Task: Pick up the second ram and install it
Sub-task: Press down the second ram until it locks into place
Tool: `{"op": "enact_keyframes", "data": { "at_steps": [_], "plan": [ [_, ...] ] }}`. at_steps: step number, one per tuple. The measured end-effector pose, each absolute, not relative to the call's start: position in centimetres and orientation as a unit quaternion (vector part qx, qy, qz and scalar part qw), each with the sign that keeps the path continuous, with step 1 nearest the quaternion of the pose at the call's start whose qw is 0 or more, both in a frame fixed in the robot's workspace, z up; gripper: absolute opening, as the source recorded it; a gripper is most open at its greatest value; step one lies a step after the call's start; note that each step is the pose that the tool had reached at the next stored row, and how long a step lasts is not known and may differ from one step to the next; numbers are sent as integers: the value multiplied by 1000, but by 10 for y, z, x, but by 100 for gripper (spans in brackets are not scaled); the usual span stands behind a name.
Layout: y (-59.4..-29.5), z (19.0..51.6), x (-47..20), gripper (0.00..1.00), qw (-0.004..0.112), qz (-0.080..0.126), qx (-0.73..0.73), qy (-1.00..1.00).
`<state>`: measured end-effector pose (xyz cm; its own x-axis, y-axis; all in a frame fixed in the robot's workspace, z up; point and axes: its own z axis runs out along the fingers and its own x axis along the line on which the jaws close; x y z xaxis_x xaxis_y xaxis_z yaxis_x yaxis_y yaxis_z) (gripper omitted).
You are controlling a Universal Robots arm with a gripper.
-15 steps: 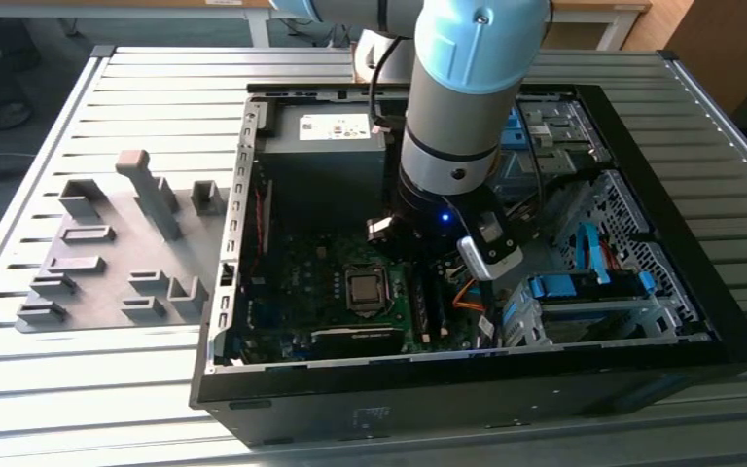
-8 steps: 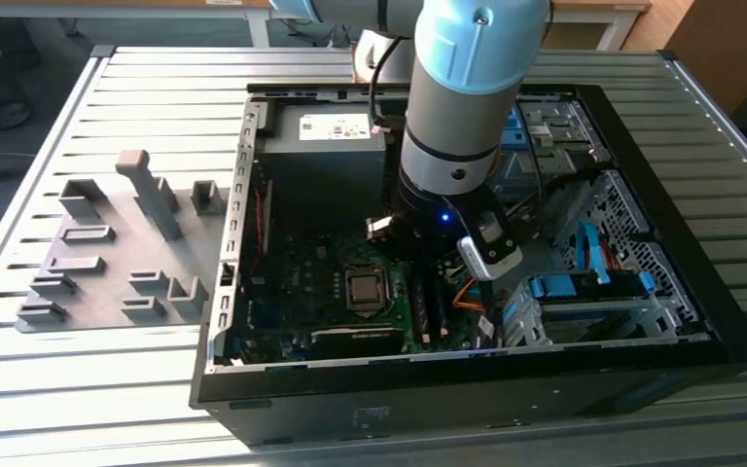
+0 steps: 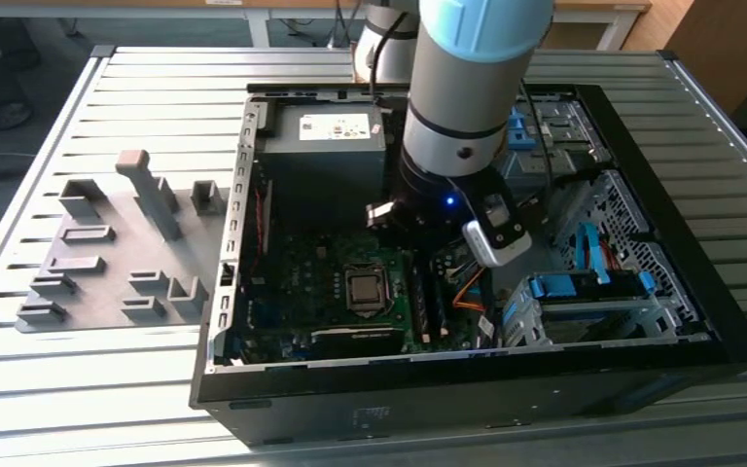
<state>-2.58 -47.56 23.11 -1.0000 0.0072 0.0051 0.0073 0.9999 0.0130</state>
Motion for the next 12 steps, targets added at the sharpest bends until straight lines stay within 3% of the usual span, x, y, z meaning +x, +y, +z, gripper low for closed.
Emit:
{"op": "enact_keyframes", "data": {
  "at_steps": [4,8,12],
  "plan": [
    [-476,240,-26,21,4,-7,-4,-1000],
    [-476,240,-26,11,4,-7,-4,-1000],
    [-476,239,-25,11,4,-7,-4,-1000]
  ]
}}
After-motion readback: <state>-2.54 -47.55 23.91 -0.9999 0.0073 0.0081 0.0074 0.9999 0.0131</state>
